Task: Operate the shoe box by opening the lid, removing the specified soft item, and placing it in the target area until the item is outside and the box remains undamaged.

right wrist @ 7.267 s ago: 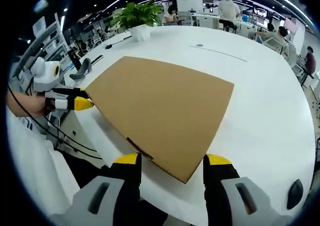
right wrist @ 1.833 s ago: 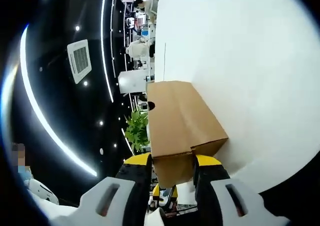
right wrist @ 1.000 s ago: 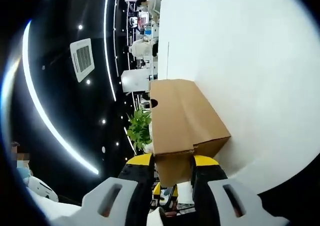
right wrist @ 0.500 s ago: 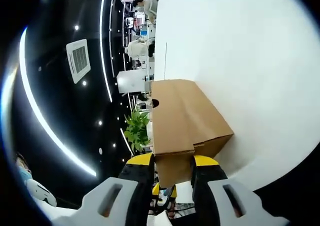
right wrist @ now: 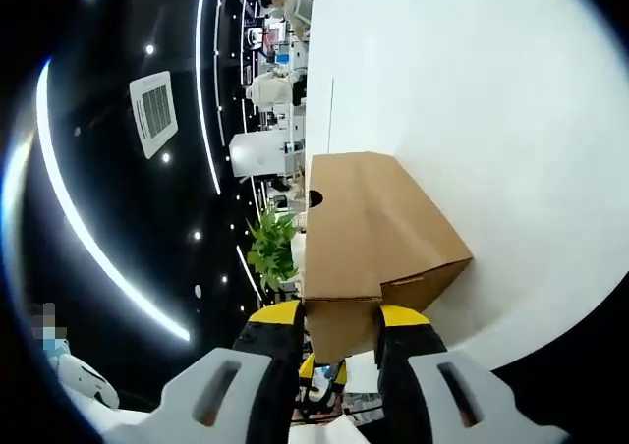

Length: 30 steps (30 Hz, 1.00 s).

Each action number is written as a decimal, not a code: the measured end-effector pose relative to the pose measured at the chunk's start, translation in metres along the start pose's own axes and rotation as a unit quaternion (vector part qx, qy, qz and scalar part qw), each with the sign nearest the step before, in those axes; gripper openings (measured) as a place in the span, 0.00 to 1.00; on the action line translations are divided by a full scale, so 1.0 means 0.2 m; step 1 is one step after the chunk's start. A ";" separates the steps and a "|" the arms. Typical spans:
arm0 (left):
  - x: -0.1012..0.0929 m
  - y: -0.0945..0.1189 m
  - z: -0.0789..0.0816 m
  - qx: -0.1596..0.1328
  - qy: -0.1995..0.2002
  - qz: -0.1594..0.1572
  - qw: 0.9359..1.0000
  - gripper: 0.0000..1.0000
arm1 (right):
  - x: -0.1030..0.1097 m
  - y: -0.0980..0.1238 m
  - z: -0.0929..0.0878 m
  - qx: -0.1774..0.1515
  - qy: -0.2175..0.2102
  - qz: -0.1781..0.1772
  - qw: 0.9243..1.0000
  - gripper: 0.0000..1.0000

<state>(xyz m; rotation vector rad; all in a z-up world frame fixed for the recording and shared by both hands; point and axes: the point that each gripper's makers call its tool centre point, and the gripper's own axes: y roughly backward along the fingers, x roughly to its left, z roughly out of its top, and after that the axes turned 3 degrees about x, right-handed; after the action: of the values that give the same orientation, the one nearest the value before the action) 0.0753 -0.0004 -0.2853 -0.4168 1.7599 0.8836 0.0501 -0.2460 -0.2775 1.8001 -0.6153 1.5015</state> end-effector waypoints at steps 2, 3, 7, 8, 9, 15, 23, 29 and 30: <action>0.00 0.00 0.00 0.000 0.000 0.001 1.000 0.29 | 0.01 0.00 0.00 -0.002 0.006 0.009 1.000 0.27; 0.00 0.00 0.00 0.000 0.000 0.002 1.000 0.29 | 0.02 0.01 0.00 -0.003 0.010 0.015 1.000 0.27; -0.02 0.01 0.00 -0.001 0.007 0.002 1.000 0.29 | 0.02 0.02 0.01 -0.004 0.015 0.031 0.999 0.26; -0.02 0.01 0.00 -0.001 0.009 0.001 1.000 0.29 | 0.02 0.02 0.01 -0.002 0.014 0.034 0.999 0.26; -0.02 0.01 0.00 -0.001 0.011 0.001 1.000 0.29 | 0.03 0.02 0.00 0.000 0.014 0.037 0.999 0.26; -0.05 0.03 -0.01 0.004 -0.001 -0.001 1.000 0.29 | 0.07 0.01 -0.01 0.008 0.016 0.044 0.999 0.26; -0.11 0.04 -0.03 0.017 -0.059 -0.004 0.998 0.30 | 0.12 0.01 -0.02 -0.004 0.029 0.055 0.998 0.24; -0.15 0.04 -0.03 0.023 -0.081 -0.010 0.996 0.29 | 0.14 0.01 -0.01 -0.006 0.036 0.060 0.998 0.21; -0.14 0.04 -0.03 0.025 -0.086 -0.011 0.996 0.29 | 0.14 0.01 -0.01 -0.005 0.037 0.062 0.997 0.20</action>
<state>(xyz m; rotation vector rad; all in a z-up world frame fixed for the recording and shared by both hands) 0.0759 -0.0034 -0.2546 -0.3163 1.6122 0.8330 0.0533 -0.2440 -0.2490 1.7168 -0.7067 1.6365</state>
